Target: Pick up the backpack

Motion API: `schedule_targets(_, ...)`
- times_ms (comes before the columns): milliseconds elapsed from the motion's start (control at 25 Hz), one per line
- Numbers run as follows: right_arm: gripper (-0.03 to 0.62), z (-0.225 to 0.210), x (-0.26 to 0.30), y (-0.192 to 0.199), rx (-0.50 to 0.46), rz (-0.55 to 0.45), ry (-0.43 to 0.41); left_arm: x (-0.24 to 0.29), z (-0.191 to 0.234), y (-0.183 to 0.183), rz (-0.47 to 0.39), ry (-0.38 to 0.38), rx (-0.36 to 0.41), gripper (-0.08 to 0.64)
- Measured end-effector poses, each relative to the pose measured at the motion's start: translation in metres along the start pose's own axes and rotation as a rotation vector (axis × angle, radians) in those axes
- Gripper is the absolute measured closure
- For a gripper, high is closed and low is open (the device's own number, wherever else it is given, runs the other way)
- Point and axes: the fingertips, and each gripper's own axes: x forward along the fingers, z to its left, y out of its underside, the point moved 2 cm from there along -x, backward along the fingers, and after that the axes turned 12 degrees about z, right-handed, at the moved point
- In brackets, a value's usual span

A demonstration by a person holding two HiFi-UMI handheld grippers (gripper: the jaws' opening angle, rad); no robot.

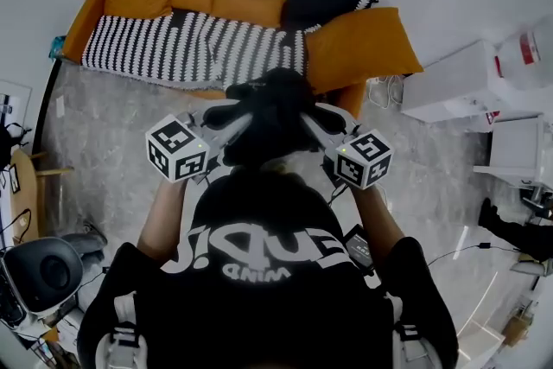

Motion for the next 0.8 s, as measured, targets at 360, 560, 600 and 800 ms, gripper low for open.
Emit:
schedule_targets(360,0.522,-0.010,-0.009,0.016,0.035,-0.001,-0.008,0.018,-0.008,0.003,0.029,0.008,-0.007,0.512)
schedule_targets(560,0.522,-0.011,-0.007,0.009,0.040,-0.014,-0.013,0.015,-0.006,-0.003,0.024,0.010,-0.016,0.512)
schedule_targets(600,0.522,-0.012,-0.007,0.008,0.042,-0.016,-0.014,0.016,-0.006,-0.004,0.023,0.012,-0.015,0.512)
schedule_targets(800,0.523,-0.015,-0.005,0.006,0.046,-0.014,-0.013,0.018,-0.003,-0.007,0.022,0.014,-0.016,0.512)
